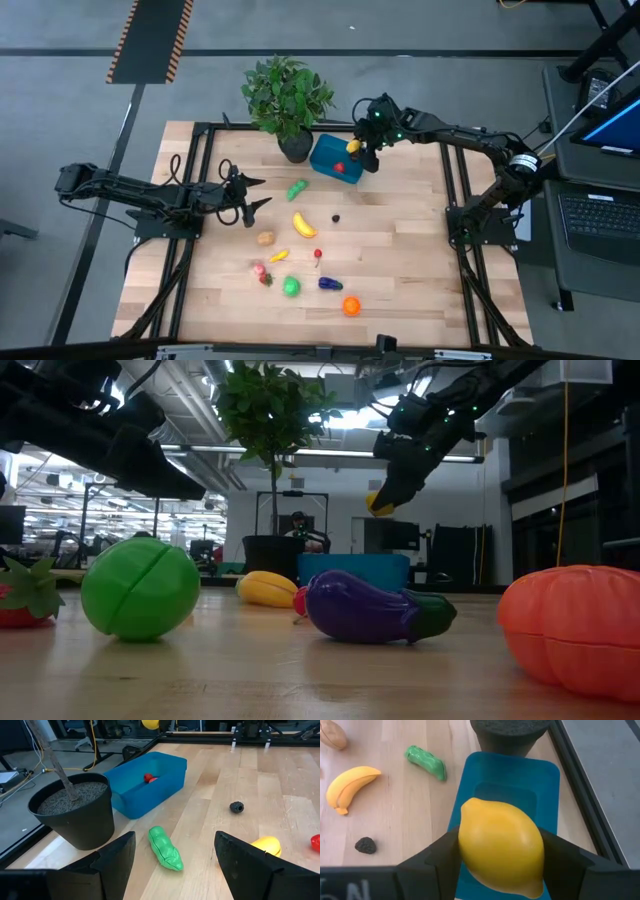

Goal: Pick and placing Produce into tupperware
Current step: Put the yellow lemon into the blue container

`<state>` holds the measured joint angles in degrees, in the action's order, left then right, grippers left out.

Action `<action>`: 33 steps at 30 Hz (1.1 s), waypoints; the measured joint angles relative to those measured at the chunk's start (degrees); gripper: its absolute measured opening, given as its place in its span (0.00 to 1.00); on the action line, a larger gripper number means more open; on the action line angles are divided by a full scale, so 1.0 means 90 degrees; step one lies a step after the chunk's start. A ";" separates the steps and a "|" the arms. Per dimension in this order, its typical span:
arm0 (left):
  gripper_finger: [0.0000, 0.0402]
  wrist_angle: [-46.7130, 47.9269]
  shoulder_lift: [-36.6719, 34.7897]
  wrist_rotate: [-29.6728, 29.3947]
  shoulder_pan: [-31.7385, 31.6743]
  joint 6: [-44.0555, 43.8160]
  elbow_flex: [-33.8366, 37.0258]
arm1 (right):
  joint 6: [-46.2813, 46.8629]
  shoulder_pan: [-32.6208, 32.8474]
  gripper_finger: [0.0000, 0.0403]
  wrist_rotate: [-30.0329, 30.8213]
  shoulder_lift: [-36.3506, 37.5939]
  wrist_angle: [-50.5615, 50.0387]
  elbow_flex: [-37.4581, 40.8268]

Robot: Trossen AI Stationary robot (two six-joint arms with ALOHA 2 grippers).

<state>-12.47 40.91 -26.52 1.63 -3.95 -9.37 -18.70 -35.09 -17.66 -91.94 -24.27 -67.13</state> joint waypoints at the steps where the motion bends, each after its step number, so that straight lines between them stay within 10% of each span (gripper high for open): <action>1: 0.66 0.0000 -0.0002 0.0000 0.0000 0.0000 0.0000 | -0.0002 0.0000 0.54 0.0001 0.0000 0.0000 0.0000; 33: 0.66 0.0000 0.0000 0.0002 0.0002 0.0000 0.0000 | -0.0457 0.0002 0.54 0.0001 -0.1690 -0.0273 -0.1089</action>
<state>-12.47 40.91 -26.50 1.65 -3.95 -9.37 -22.81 -35.07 -17.65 -107.15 -26.73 -76.94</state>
